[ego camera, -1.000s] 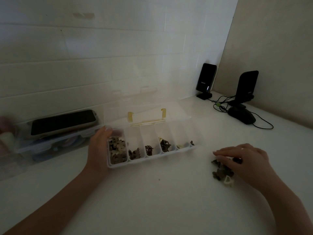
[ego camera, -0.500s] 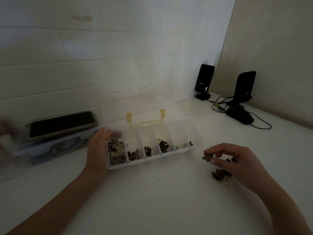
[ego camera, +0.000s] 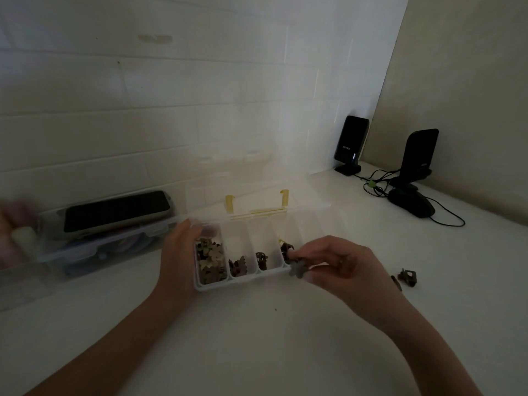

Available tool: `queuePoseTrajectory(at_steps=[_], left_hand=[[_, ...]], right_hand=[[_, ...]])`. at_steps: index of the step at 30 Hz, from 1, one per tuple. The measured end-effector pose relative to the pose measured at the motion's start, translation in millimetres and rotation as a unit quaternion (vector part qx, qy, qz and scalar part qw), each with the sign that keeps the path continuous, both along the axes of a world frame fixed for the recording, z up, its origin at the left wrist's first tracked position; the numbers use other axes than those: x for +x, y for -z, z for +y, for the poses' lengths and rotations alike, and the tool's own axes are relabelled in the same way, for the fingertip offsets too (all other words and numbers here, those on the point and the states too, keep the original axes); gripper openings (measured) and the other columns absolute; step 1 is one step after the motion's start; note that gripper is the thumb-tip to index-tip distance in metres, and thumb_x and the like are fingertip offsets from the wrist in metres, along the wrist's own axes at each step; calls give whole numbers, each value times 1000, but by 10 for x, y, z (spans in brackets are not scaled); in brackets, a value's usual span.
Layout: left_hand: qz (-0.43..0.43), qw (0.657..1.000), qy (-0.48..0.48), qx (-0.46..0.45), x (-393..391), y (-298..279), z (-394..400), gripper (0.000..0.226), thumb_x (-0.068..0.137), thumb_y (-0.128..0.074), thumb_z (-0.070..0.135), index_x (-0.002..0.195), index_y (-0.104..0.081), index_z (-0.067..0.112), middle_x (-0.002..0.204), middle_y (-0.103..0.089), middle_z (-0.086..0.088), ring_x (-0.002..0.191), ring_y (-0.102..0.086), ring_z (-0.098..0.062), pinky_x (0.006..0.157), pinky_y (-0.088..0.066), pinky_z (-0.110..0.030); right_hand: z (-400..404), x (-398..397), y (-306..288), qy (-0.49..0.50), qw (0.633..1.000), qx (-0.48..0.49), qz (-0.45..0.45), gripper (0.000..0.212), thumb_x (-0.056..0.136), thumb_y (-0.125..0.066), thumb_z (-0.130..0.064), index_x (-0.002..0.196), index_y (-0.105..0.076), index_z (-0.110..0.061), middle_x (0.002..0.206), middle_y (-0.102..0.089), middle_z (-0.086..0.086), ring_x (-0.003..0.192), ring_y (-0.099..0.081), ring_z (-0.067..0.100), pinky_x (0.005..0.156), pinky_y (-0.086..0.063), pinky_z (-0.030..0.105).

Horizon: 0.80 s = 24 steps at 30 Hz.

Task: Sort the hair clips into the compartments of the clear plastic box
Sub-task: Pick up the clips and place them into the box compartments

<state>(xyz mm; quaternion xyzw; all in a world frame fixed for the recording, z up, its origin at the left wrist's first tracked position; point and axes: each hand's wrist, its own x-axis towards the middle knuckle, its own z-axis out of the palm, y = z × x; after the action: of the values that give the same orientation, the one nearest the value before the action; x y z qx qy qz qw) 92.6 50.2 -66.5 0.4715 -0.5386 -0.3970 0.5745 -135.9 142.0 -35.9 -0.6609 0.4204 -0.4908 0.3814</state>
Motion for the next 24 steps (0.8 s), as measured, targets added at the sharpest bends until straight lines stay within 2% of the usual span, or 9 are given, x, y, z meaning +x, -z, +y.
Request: queuePoseTrajectory(at_steps=[2, 5, 9, 11, 14, 15, 17, 20, 24], left_hand=[[-38, 998, -17, -54, 19, -6, 31, 13, 94, -49, 13, 96, -61, 19, 88, -63, 5, 81, -62, -13, 77, -45, -26], [-206, 973, 7, -104, 75, 42, -1, 31, 67, -72, -11, 97, -63, -14, 99, -65, -31, 100, -60, -50, 97, -33, -24], [-336, 925, 16, -174, 125, 21, 47, 35, 75, -58, 16, 91, -65, -14, 99, -65, -23, 98, -60, -42, 104, -32, -29], [-342, 918, 5, -202, 139, 40, 39, 43, 78, -49, 24, 92, -65, -13, 94, -66, -26, 94, -61, -44, 100, -40, -43], [-259, 950, 1, -173, 111, 46, -15, 17, 79, -63, 8, 91, -65, -5, 91, -64, -22, 90, -61, -39, 84, -48, -49], [-194, 971, -4, -139, 94, 42, -35, 7, 86, -58, 3, 90, -63, 0, 91, -63, -17, 90, -60, -32, 85, -48, -41], [-126, 989, -5, -83, 50, 59, -49, 21, 94, -43, -3, 87, -60, 6, 90, -61, -12, 85, -57, -6, 84, -42, -13], [-93, 995, -3, -39, -7, 86, -71, 29, 96, -37, -1, 81, -59, 10, 82, -58, 2, 74, -54, 18, 68, -33, 5], [-33, 999, 17, 7, -30, 187, -166, 33, 99, -38, 16, 77, -63, 13, 84, -63, -1, 81, -58, -8, 76, -42, -7]], right_hand=[[-48, 216, -42, 4, 999, -18, 26, 25, 75, -67, 13, 92, -70, -5, 93, -73, 7, 86, -69, 17, 78, -54, 22], [-136, 561, -110, 20, 996, -58, 71, 22, 74, -72, 1, 90, -72, -13, 91, -73, 0, 81, -67, 10, 75, -54, 19], [-295, 877, -132, 46, 974, -112, 190, 18, 75, -73, -15, 91, -71, -23, 90, -69, -8, 88, -56, 4, 78, -46, 22], [-353, 931, -100, 61, 957, -117, 258, 16, 76, -72, -19, 91, -70, -24, 96, -69, -10, 95, -49, 6, 84, -41, 28], [-324, 869, -45, 72, 958, -135, 244, 13, 76, -72, -19, 88, -71, -24, 102, -68, -13, 101, -49, 3, 89, -37, 18], [-287, 807, -33, 85, 962, -135, 221, 13, 76, -72, -19, 86, -71, -27, 101, -68, -16, 100, -51, -1, 86, -35, 10], [-191, 627, -9, 141, 964, -128, 188, 15, 78, -71, -21, 85, -70, -34, 96, -66, -25, 97, -53, -5, 80, -34, 3], [-22, 297, 59, 259, 932, -126, 219, 16, 80, -66, -26, 87, -66, -40, 89, -63, -30, 95, -54, -6, 83, -40, 15], [215, -74, 182, 413, 861, -57, 291, 17, 81, -64, -29, 94, -64, -39, 88, -58, -24, 98, -55, 14, 87, -41, 40]])
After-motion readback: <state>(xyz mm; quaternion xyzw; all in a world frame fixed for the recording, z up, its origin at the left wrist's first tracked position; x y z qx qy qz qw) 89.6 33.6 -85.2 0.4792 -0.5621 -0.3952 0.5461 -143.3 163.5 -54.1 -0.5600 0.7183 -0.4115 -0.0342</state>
